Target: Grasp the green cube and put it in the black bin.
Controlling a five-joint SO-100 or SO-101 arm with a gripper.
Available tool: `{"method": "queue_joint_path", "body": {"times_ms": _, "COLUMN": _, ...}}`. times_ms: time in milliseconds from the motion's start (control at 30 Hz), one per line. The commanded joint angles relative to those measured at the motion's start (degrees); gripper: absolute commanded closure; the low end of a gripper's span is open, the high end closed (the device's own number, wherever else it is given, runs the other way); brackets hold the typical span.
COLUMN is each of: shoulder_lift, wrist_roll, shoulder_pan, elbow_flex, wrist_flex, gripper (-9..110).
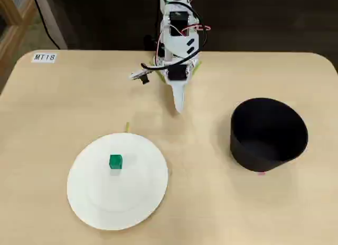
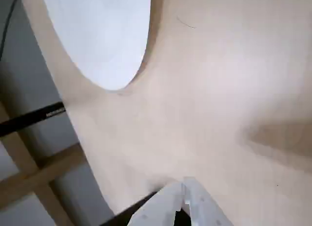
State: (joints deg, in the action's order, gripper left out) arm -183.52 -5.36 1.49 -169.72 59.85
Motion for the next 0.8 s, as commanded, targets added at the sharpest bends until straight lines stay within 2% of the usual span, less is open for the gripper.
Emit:
{"method": "queue_joint_path", "body": {"times_ms": 0, "shoulder_lift": -0.18, "wrist_roll": -0.79, "shoulder_pan": -1.41, "elbow_flex": 0.00, "wrist_flex": -1.49, "gripper": 102}}
{"method": "queue_joint_path", "body": {"times_ms": 433, "shoulder_lift": -0.18, "wrist_roll": -1.58, "shoulder_pan": -1.05, "elbow_flex": 2.64, "wrist_flex": -0.35, "gripper": 102}}
{"method": "queue_joint_path", "body": {"times_ms": 600, "shoulder_lift": 4.22, "wrist_roll": -2.29, "shoulder_pan": -1.67, "elbow_flex": 20.65, "wrist_flex": 3.43, "gripper": 102}}
{"method": "queue_joint_path", "body": {"times_ms": 767, "shoulder_lift": 33.05, "wrist_roll": -0.26, "shoulder_pan": -1.32, "elbow_flex": 47.81, "wrist_flex": 8.61, "gripper": 102}}
